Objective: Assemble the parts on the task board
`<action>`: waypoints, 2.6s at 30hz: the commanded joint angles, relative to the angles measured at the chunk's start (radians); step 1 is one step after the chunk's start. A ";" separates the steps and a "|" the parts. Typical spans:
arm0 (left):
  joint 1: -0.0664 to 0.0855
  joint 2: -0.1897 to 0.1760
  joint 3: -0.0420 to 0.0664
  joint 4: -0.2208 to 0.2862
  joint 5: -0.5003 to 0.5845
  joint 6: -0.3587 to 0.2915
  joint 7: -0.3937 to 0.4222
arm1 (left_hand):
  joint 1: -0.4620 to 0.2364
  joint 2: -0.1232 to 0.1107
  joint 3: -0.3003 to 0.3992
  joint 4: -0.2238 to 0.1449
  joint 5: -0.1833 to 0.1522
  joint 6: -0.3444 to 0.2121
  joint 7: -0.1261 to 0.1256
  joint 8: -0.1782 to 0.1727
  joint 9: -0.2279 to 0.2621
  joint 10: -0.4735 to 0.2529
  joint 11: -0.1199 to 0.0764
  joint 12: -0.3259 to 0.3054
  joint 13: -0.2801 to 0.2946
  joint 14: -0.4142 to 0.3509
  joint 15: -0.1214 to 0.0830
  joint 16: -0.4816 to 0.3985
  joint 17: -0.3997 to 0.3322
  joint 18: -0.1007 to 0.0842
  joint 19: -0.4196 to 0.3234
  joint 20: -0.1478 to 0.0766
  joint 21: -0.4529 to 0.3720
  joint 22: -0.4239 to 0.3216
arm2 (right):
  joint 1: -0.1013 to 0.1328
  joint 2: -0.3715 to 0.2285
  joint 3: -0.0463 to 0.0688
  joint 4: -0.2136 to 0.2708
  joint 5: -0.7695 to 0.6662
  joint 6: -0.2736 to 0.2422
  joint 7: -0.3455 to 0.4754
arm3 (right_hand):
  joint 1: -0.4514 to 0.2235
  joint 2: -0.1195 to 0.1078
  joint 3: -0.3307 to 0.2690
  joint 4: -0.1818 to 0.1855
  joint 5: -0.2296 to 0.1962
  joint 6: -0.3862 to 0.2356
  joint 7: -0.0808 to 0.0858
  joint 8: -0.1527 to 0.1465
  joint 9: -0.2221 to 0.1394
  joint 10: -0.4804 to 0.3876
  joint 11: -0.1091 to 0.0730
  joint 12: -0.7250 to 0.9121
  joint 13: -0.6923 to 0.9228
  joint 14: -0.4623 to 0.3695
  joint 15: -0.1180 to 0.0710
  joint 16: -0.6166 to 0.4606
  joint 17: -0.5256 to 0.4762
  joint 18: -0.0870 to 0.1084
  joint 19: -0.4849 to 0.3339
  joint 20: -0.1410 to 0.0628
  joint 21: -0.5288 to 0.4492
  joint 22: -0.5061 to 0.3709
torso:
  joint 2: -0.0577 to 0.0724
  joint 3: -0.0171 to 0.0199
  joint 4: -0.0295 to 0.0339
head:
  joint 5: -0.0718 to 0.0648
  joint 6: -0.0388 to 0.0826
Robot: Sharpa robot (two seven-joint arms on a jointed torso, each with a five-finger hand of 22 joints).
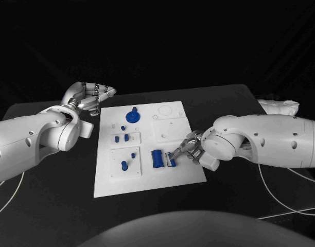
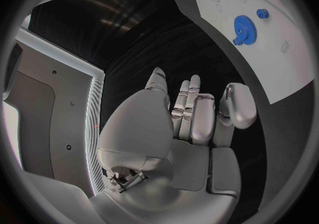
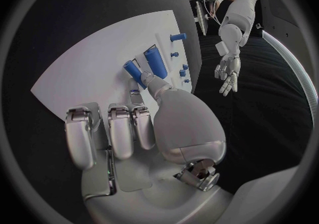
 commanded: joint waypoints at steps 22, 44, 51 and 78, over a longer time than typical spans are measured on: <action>0.001 0.003 0.001 0.002 -0.002 0.013 0.004 | 0.003 0.012 -0.008 -0.001 0.004 0.000 -0.004 0.004 0.001 -0.003 -0.002 -0.002 0.001 -0.010 0.000 -0.006 -0.001 0.010 -0.005 0.001 -0.004 0.155 | -0.001 0.007 0.000 0.001 -0.019 0.018 -0.006 | -0.026 -0.011 -0.056 0.043 -0.103 -0.034 0.013 -0.004 -0.041 0.103 0.015 -0.005 0.263 0.102 0.005 0.004 0.263 -0.014 0.105 0.005 0.004 0.263 | 0.001 -0.0004 -0.0004 | 0.000 0.000; 0.001 0.003 0.001 0.002 -0.002 0.014 0.003 | 0.004 0.013 -0.008 -0.001 0.004 0.000 -0.004 0.004 0.001 -0.003 -0.002 -0.002 0.001 -0.010 0.000 -0.006 -0.001 0.010 -0.005 0.001 -0.004 0.156 | -0.001 0.005 0.000 0.007 -0.059 0.017 -0.030 | -0.059 -0.002 -0.097 0.092 -0.118 0.021 0.015 0.010 -0.050 0.103 0.016 -0.005 0.263 0.102 0.009 0.004 0.263 -0.014 0.105 0.009 0.004 0.263 | 0.000 -0.0001 -0.0005 | -0.001 0.000; 0.001 0.004 0.001 0.001 -0.002 0.014 0.004 | 0.004 0.013 -0.008 -0.001 0.004 0.000 -0.004 0.004 0.001 -0.003 -0.002 -0.002 0.001 -0.010 0.000 -0.006 -0.001 0.010 -0.005 0.001 -0.004 0.156 | -0.001 0.003 0.000 0.009 -0.082 0.015 -0.043 | -0.086 0.000 -0.119 0.118 -0.128 0.046 0.009 0.014 -0.053 0.103 0.012 -0.005 0.263 0.102 0.009 0.004 0.263 -0.014 0.105 0.010 0.004 0.263 | 0.000 -0.0003 -0.0003 | -0.001 0.000; 0.001 0.007 0.001 0.000 -0.002 0.015 0.004 | 0.006 0.014 -0.009 -0.001 0.004 0.000 -0.005 0.005 0.002 -0.003 -0.002 -0.002 0.001 -0.010 0.000 -0.006 -0.001 0.010 -0.005 0.000 -0.005 0.156 | -0.001 0.012 0.000 0.004 -0.124 -0.001 -0.054 | -0.088 0.029 -0.129 0.140 -0.124 0.101 -0.015 0.026 -0.048 0.103 -0.009 -0.005 0.263 0.102 -0.007 0.004 0.263 -0.014 0.105 -0.002 0.004 0.263 | 0.000 -0.0006 0.0001 | -0.005 0.000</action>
